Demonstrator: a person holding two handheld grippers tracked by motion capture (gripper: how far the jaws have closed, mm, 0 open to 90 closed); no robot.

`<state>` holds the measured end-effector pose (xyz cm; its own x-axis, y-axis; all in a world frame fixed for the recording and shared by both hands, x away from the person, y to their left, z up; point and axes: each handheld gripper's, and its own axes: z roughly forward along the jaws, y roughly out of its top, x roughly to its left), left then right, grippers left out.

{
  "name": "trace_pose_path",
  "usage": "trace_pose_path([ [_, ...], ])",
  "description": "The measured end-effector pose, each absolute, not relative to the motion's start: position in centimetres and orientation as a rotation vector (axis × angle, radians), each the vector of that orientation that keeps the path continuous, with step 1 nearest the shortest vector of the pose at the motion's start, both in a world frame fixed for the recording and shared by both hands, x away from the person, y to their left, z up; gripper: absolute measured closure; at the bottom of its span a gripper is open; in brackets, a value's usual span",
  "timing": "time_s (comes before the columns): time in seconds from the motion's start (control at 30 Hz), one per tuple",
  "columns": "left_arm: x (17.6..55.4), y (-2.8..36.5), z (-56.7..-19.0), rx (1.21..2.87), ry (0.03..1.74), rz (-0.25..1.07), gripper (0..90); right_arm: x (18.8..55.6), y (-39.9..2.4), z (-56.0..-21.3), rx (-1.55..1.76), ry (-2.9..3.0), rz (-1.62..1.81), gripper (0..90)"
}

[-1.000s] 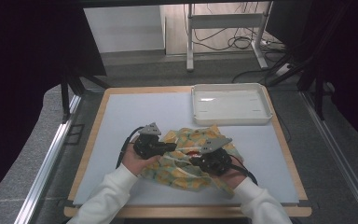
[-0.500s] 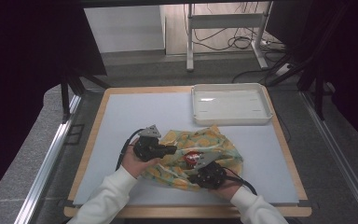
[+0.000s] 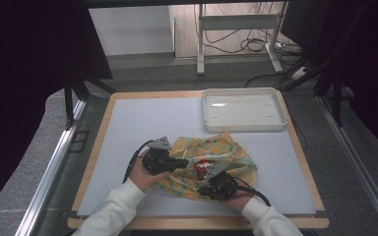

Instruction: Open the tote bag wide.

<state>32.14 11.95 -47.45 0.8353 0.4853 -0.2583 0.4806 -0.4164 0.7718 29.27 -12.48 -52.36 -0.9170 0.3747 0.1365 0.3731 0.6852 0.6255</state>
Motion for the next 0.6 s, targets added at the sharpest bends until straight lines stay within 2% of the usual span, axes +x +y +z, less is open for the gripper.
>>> trace_pose_path([
  [0.37, 31.8, 11.9, -47.5, 2.079, 0.695, -0.018, 90.0, 29.3, -12.5, -52.3, 0.648, 2.886, 1.062, 87.6],
  [0.6, 32.3, 11.3, -49.0, 2.139, 0.728, -0.051, 90.0, 29.4, -12.6, -52.3, 0.649, 2.887, 1.065, 87.2],
])
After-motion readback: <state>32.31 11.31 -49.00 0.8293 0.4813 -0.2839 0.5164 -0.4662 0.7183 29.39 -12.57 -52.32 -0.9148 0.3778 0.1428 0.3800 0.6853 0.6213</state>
